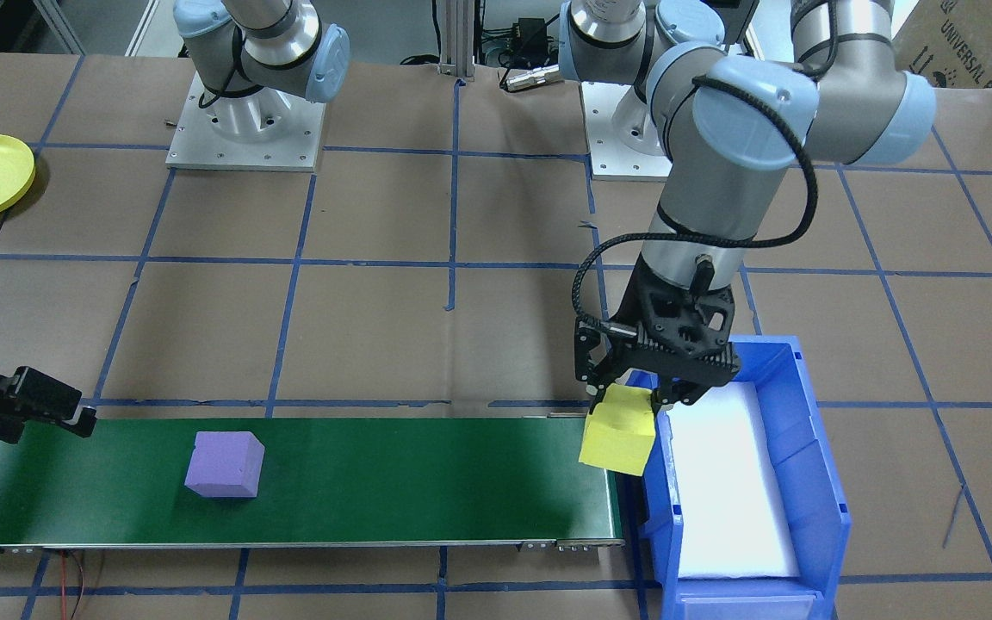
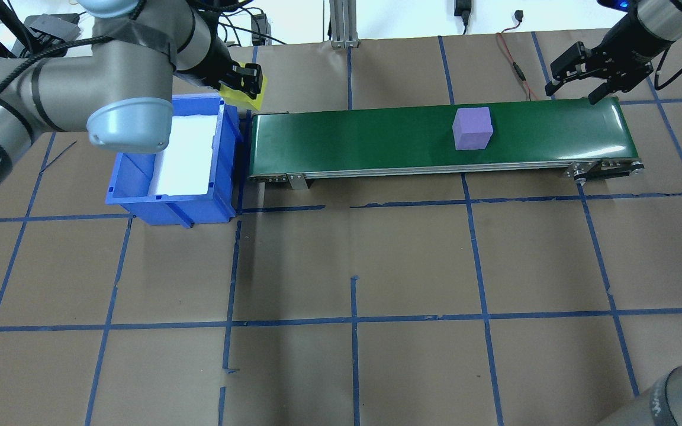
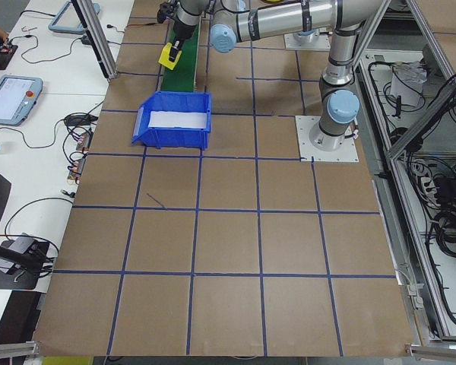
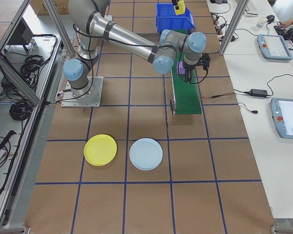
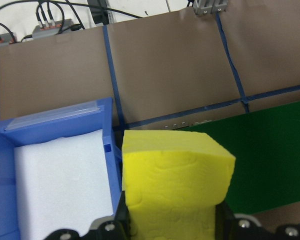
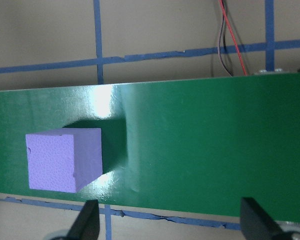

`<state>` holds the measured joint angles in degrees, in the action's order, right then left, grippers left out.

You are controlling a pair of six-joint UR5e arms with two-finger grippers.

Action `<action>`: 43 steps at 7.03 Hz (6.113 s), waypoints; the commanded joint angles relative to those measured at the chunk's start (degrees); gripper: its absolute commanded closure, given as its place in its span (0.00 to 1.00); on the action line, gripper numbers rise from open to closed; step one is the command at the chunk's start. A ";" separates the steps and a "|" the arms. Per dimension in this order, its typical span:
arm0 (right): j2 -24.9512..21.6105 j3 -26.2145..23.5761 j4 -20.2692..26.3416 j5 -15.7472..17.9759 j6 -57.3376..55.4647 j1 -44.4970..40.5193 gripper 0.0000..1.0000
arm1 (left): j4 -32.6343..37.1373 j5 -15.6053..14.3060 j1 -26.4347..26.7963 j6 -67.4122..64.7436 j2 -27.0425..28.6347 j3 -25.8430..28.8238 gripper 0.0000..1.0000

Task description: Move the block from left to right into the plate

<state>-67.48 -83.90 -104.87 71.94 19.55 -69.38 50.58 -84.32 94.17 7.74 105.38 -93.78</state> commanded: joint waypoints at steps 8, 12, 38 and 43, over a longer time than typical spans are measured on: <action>4.99 -1.18 -3.85 -3.74 0.49 0.03 0.00 | -1.53 2.23 0.40 -2.99 5.99 0.17 0.00; 5.08 -1.27 -3.94 -2.77 -0.56 0.03 0.00 | 17.01 -5.23 -0.64 -3.08 -4.72 7.08 0.00; -2.82 -7.25 -6.96 17.70 19.77 21.72 0.00 | 44.61 -6.38 -3.90 -1.94 -12.12 9.49 0.00; -2.75 -5.57 -6.73 -0.96 -7.89 6.11 0.00 | 44.52 -6.56 -2.14 -2.90 -13.18 9.23 0.00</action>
<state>-70.85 -89.73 -110.07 76.07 19.44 -60.36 95.26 -90.95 91.90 5.08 92.50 -84.55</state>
